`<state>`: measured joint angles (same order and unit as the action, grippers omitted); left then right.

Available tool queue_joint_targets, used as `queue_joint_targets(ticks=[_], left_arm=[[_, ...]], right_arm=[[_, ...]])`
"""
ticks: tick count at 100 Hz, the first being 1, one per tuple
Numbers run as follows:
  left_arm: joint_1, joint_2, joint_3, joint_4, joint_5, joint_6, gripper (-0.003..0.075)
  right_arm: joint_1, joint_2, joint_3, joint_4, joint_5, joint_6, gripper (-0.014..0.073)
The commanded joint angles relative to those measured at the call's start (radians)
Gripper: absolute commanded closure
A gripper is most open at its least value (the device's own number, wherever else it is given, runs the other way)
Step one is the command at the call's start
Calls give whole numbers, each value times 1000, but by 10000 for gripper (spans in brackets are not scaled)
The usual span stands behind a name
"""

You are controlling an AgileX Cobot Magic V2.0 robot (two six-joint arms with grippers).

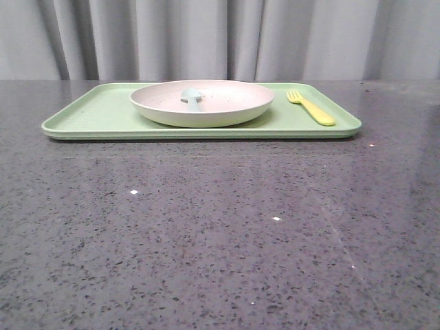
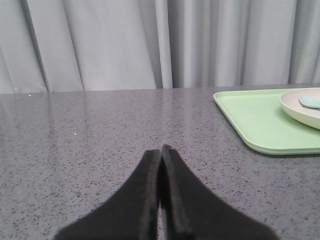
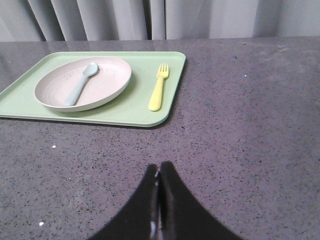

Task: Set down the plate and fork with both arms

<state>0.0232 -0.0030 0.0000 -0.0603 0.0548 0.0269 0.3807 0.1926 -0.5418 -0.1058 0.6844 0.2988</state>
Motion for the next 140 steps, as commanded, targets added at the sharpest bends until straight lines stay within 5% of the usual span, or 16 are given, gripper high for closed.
queue_joint_targets(ticks=[1,45,90,140], left_arm=[[5,-32,14,-3,-76,1,741],[5,-32,14,-3,-76,1,741],[5,-32,14,-3,-76,1,741],[5,-32,14,-3,-76,1,741]], right_arm=[[1,11,-21,-19,-80,-1,660],[-14,11,20,-19,-148,-1,660],[-236,1,316,35,-664,-99,660],[-276,-222,541,58,-676,-122,660]])
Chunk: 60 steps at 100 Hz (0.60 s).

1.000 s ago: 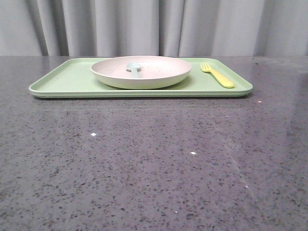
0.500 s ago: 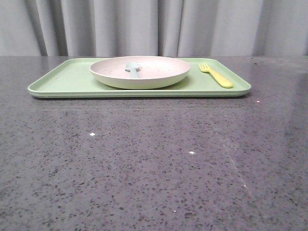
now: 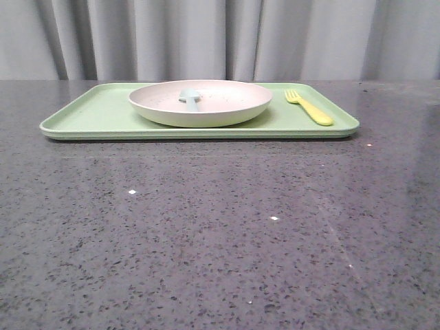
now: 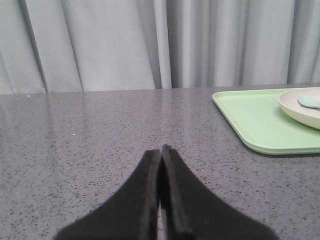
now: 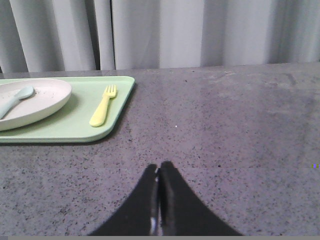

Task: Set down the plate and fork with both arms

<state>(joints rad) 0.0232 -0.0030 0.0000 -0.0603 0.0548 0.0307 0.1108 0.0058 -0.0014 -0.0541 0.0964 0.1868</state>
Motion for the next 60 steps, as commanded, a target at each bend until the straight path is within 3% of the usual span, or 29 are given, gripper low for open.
queue_joint_targets(ticks=[1,60], left_arm=[[5,-32,14,-3,-76,-3,741],[5,-32,14,-3,-76,-3,741]], right_arm=[[-6,-39,8,8,-89,-10,660],[-6,-39,23,23,-102,-10,660]])
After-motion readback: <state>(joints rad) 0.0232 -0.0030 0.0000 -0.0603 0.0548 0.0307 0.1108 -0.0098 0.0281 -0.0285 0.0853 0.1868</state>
